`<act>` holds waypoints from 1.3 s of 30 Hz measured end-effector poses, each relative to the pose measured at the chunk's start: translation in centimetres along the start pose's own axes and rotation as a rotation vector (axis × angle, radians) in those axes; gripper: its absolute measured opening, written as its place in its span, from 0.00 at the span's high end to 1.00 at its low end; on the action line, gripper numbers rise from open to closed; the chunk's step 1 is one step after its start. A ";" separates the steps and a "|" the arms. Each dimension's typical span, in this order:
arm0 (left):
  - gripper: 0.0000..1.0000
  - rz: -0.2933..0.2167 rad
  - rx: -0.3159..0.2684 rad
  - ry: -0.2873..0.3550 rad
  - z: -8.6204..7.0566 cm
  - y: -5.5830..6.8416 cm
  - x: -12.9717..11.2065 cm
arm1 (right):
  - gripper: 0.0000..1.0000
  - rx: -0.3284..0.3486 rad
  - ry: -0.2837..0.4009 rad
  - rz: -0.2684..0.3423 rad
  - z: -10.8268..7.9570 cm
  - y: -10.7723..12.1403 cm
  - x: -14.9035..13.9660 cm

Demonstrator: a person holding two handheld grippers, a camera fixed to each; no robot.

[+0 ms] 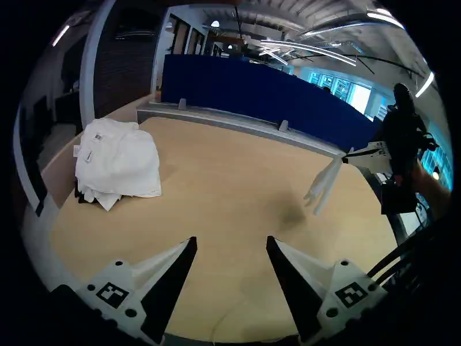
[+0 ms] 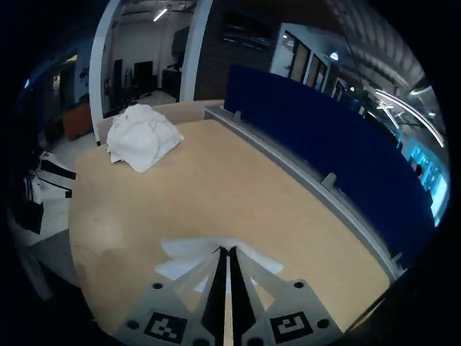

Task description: Fold towel

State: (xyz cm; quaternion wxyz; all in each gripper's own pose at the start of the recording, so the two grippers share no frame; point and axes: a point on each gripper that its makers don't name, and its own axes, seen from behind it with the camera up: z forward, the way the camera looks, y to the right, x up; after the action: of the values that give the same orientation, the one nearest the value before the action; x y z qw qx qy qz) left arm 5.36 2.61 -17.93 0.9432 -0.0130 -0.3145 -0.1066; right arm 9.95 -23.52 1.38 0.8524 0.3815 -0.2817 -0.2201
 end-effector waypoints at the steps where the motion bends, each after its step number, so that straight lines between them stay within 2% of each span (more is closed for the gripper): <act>1: 0.11 0.001 -0.003 0.001 0.0 0.1 0.1 | 0.97 -0.005 0.001 0.006 -0.3 0.3 -0.1; 9: 0.11 0.005 -0.030 -0.004 0.5 1.3 0.3 | 0.97 -0.036 0.017 0.053 -2.5 3.1 -0.9; 17: 0.11 0.020 -0.041 -0.012 1.3 2.1 0.2 | 0.97 -0.075 0.006 0.073 -5.7 7.0 -3.0; 31: 0.11 0.016 -0.027 -0.030 1.6 2.8 0.0 | 0.97 -0.126 -0.049 0.109 -11.1 15.1 -10.2; 39: 0.11 0.015 -0.019 -0.040 2.2 3.8 0.2 | 0.97 -0.144 -0.079 0.132 -12.9 19.5 -14.0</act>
State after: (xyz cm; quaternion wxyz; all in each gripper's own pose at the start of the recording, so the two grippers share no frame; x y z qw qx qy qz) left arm 5.01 6.45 -15.91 0.9372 -0.0262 -0.3324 -0.1022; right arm 11.03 3.48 5.01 0.8785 0.2912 -0.3230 -0.1979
